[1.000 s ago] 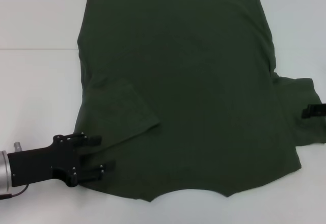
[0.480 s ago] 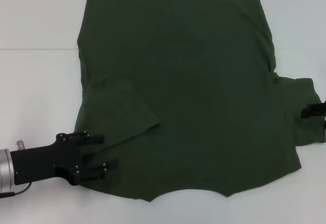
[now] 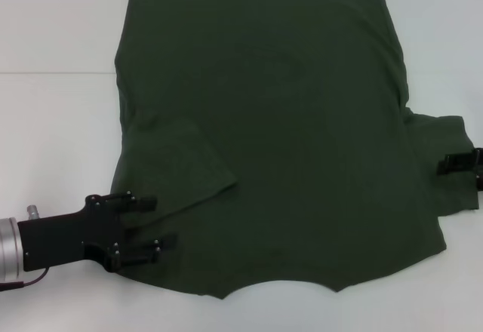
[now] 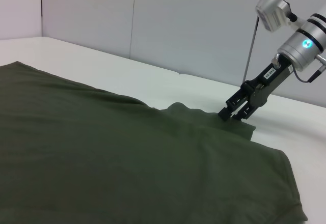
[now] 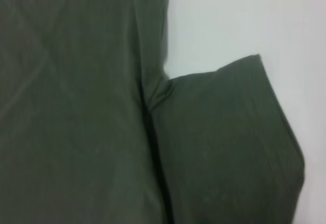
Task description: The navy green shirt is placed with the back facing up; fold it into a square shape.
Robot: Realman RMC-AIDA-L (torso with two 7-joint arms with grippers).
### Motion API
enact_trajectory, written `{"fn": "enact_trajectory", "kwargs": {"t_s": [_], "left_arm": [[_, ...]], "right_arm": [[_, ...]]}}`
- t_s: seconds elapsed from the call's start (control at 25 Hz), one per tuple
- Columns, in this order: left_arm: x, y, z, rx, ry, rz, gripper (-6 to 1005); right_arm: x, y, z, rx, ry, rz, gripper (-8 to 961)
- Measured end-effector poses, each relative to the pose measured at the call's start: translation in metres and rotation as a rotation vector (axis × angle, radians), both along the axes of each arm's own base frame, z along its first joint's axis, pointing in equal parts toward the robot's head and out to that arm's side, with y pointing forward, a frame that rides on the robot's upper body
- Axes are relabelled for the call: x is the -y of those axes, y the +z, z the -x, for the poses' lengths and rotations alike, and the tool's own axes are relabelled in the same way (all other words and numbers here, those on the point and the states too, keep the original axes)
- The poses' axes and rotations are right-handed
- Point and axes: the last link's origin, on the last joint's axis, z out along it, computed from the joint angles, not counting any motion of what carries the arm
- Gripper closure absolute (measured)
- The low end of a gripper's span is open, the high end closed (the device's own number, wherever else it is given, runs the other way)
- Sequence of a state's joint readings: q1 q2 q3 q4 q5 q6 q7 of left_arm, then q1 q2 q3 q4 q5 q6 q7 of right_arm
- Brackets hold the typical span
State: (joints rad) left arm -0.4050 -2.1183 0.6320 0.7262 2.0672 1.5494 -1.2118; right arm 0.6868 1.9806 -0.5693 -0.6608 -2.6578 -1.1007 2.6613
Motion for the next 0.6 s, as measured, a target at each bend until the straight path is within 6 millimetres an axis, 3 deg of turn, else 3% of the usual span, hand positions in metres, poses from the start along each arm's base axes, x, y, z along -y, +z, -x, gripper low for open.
{"fn": "enact_trajectory", "kwargs": {"t_s": [0.44,0.6], "left_arm": [[0.0,-0.0005,0.0005,-0.001,0.003,0.0,252],[-0.0001,-0.0005,0.0005,-0.001,0.003,-0.001,252]], "right_arm": [[-0.0064,-0.0046,0.0092,-0.001,0.021,0.012,132],[-0.0069,-0.0041,0.0097,0.003,0.025,0.012,188]]}}
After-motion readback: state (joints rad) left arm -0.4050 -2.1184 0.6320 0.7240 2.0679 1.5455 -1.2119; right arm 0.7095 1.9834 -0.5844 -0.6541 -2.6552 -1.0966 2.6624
